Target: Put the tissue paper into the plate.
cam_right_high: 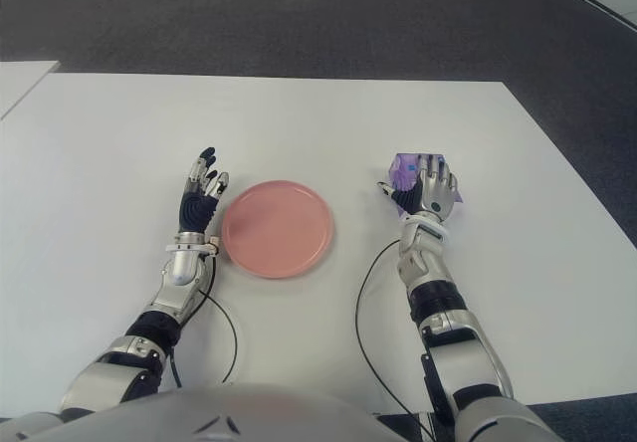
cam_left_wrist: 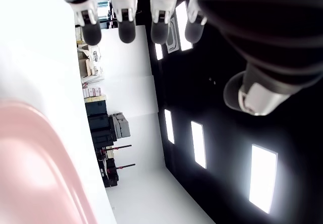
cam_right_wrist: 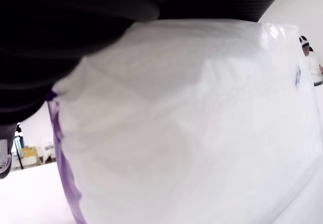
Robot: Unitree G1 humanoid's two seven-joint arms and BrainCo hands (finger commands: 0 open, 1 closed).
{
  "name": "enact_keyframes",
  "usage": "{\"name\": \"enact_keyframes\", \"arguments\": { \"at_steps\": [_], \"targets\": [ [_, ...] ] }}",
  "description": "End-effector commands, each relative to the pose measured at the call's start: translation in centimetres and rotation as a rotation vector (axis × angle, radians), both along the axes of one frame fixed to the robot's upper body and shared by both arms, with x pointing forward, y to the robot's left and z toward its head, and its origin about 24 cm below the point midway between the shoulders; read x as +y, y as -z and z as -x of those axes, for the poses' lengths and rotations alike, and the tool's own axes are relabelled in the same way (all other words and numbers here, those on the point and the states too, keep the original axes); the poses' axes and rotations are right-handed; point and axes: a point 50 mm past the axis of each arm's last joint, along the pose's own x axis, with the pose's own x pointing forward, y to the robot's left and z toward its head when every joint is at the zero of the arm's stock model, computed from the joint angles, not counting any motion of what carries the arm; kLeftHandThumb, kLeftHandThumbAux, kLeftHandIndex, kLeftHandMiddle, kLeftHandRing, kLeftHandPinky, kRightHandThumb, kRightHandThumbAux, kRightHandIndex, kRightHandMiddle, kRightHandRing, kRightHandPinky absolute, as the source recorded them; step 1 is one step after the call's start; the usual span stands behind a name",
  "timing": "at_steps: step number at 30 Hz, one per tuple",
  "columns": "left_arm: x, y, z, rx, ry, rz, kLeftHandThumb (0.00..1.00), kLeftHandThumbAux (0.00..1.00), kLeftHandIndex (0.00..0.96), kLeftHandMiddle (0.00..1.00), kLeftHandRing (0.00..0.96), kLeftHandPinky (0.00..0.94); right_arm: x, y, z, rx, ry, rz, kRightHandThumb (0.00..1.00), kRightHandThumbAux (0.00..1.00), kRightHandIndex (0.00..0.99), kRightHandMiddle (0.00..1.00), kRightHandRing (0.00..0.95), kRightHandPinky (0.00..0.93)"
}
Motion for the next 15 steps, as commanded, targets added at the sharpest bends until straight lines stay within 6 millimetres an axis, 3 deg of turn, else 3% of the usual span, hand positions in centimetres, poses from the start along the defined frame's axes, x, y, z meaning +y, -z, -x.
{"name": "enact_keyframes", "arguments": {
  "at_steps": [1,15],
  "targets": [
    [0.8,3.6,3.2,0.170,-0.019,-0.012,0.009,0.475,0.000,0.000,0.000,0.000,0.0,1.8,1.4,0.085,0.014,-0.040,0.141,0.403,0.000,0.000,0.000,0.000],
    [1.0,3.6,3.4,0.174,-0.027,-0.013,0.000,0.481,0.000,0.000,0.000,0.000,0.2,2.4,2.7,0.139,-0.012,-0.009,0.102,0.380,0.000,0.000,0.000,0.000]
  ]
}}
